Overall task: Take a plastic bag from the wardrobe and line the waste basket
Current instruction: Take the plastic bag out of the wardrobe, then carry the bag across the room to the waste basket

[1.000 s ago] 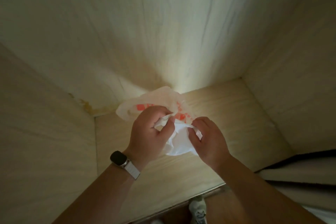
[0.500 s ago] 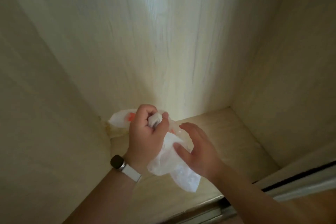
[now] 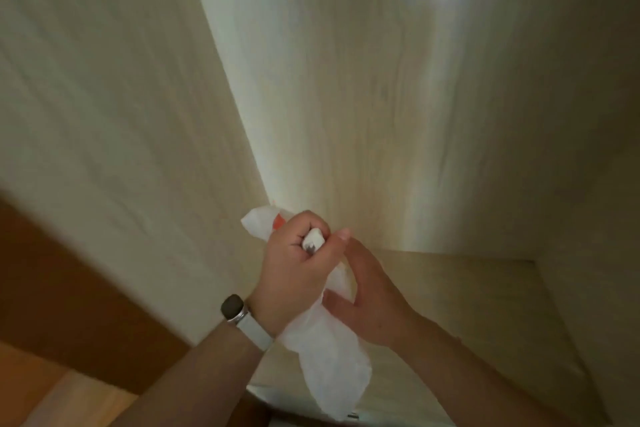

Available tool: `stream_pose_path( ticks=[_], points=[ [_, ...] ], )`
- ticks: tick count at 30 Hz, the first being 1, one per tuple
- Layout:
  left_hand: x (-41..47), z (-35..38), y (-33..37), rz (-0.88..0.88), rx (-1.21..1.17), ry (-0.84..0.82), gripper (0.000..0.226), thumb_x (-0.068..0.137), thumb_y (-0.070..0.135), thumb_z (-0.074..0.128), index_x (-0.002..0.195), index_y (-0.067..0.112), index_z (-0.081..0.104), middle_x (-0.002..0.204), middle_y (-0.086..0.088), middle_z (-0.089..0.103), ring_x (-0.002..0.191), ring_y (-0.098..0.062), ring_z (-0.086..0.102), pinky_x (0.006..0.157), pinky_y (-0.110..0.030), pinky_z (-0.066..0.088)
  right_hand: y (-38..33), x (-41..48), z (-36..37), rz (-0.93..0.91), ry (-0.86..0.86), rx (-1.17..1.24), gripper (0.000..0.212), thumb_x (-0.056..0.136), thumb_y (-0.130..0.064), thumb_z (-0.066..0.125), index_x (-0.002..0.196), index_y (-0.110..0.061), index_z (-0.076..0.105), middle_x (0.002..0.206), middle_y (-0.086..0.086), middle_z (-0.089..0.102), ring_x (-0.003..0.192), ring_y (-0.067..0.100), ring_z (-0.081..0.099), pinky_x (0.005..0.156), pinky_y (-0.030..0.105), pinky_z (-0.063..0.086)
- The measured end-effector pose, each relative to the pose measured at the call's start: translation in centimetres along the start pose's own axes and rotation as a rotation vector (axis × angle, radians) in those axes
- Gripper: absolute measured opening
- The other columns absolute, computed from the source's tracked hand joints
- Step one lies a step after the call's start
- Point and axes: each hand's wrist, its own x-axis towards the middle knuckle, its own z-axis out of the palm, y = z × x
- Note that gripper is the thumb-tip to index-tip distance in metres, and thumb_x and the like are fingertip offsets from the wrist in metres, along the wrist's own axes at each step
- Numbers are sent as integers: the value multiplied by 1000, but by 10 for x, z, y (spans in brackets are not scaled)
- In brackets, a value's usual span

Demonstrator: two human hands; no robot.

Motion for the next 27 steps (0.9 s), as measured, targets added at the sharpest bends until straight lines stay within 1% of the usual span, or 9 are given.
stream_pose_path(
  ticks=[3, 6, 10, 14, 17, 19, 22, 25, 27],
  points=[
    [-14, -7, 15, 17, 48, 60, 35, 76, 32, 71, 62, 7, 50, 63, -3, 54, 54, -2, 49, 53, -10, 38, -3, 1, 8, 50, -123, 68, 61, 83, -43, 70, 137, -38, 42, 132, -14, 55, 122, 11, 54, 97, 42, 49],
    [-33, -22, 27, 12, 114, 90, 33, 80, 19, 74, 63, 4, 51, 57, 10, 57, 52, 2, 54, 53, -5, 37, -17, 1, 24, 23, -199, 48, 29, 90, -47, 61, 117, -37, 56, 108, -11, 66, 99, 5, 64, 82, 35, 55],
    [-58, -59, 33, 32, 330, 180, 20, 81, 36, 67, 69, 28, 53, 62, 11, 56, 61, -1, 55, 58, -9, 39, -38, -2, 44, -52, -212, -7, 15, 93, -39, 57, 107, -33, 56, 99, -16, 61, 93, 2, 58, 81, 24, 49],
    [-87, -104, 21, 154, 647, 199, 21, 82, 32, 72, 89, 13, 67, 94, 1, 65, 92, -14, 60, 81, -32, 49, -64, -3, 60, -128, -260, 48, 8, 89, -29, 60, 96, -31, 57, 86, -17, 58, 84, 0, 56, 72, 11, 39],
    [-113, -130, 18, 52, 687, 177, 24, 82, 41, 70, 98, 23, 64, 115, 5, 63, 110, -14, 58, 90, -42, 48, -79, -5, 78, -189, -327, 80, 6, 90, -31, 65, 92, -28, 60, 85, -14, 62, 82, 3, 59, 71, 15, 48],
    [-132, -147, 14, -30, 657, 187, 24, 82, 44, 68, 92, 23, 63, 103, 8, 67, 99, -11, 61, 81, -42, 51, -92, -5, 97, -244, -380, 85, 12, 90, -32, 68, 87, -32, 56, 80, -18, 59, 78, 3, 58, 67, 12, 44],
    [-159, -162, 5, -108, 703, 302, 32, 81, 45, 65, 75, 13, 60, 72, 4, 61, 69, -11, 57, 57, -39, 48, -109, -10, 122, -311, -481, 81, 12, 90, -33, 68, 87, -34, 56, 81, -18, 58, 80, 2, 57, 68, 11, 42],
    [-184, -180, 1, -211, 713, 385, 34, 80, 47, 64, 73, 14, 58, 67, 6, 58, 64, -8, 51, 55, -33, 44, -121, -17, 144, -344, -554, 51, 12, 91, -41, 65, 91, -30, 60, 87, -17, 62, 84, 3, 59, 73, 16, 51],
    [-202, -199, 1, -279, 730, 347, 32, 77, 53, 66, 81, 21, 60, 74, 12, 60, 70, -5, 54, 58, -27, 46, -128, -20, 160, -370, -585, 30, 11, 90, -38, 66, 93, -29, 61, 88, -16, 62, 85, 2, 59, 74, 16, 53]
  ],
)
